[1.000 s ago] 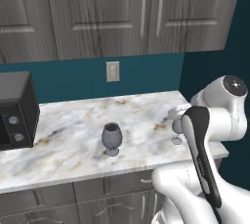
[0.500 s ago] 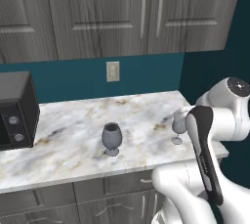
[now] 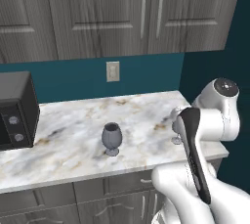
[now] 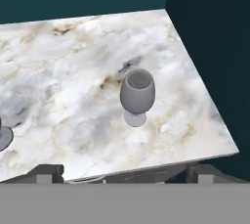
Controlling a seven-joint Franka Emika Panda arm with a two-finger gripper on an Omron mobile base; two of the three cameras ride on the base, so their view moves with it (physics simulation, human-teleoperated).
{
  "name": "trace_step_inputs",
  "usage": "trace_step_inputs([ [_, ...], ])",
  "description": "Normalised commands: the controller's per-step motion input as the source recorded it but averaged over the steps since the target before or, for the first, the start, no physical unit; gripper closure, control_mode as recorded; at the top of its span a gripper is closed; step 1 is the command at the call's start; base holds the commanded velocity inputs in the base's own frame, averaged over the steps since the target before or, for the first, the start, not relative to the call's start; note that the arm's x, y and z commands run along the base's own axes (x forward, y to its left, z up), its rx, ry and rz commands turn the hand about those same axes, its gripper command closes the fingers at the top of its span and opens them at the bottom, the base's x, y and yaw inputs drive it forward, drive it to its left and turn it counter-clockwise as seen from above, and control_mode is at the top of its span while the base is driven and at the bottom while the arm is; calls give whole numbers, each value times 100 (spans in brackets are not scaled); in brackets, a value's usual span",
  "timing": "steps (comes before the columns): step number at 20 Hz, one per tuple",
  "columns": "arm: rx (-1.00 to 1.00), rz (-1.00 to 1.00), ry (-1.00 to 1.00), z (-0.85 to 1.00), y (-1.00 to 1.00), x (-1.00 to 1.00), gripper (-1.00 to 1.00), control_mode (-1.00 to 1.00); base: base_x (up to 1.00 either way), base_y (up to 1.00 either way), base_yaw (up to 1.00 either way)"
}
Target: Retrieve the wine glasses from the counter and place one next to each plate.
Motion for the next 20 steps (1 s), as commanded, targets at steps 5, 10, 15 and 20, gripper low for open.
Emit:
trace_step_inputs([
  [5,0,-17,0,-24,0,0,-100,-100,0,0,0],
  [10,0,-4,3,-29,-5,1,-100,-100,0,0,0],
  [15,0,11,3,-38,-26,0,-100,-100,0,0,0],
  [20,0,15,0,-46,-21,0,-100,-100,0,0,0],
])
